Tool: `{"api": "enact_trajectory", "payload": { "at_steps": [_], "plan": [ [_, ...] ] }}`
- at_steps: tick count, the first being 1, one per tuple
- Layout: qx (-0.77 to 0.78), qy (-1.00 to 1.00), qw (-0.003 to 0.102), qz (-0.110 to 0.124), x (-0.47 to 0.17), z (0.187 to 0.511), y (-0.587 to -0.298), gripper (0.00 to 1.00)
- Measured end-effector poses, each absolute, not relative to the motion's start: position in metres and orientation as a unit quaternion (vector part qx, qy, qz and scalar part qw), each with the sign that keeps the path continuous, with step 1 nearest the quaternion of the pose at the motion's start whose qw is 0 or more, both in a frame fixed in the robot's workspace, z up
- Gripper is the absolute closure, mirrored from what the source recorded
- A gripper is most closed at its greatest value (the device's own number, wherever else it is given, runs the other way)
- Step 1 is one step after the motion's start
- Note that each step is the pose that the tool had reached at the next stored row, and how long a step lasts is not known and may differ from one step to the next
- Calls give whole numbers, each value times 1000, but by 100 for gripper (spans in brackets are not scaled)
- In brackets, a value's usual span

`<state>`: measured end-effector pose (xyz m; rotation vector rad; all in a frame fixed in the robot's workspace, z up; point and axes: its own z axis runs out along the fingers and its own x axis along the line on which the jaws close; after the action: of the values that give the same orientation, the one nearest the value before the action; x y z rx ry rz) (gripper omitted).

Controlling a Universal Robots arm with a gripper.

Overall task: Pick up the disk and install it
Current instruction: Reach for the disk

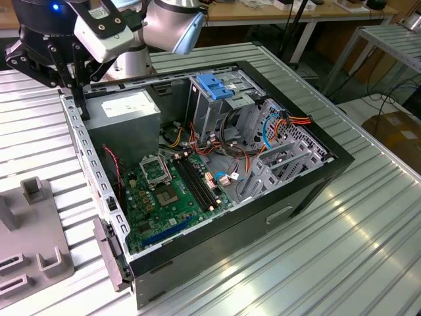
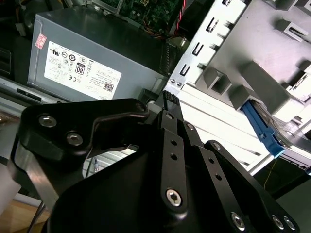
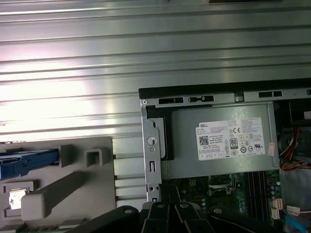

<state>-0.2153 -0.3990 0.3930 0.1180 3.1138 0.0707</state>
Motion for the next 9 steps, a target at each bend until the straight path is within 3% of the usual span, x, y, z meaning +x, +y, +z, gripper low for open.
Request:
{"api": "enact_trajectory", "payload": {
  "at_steps": [9],
  "plan": [
    [38, 999, 12, 23, -225, 393, -399, 89]
  ]
}}
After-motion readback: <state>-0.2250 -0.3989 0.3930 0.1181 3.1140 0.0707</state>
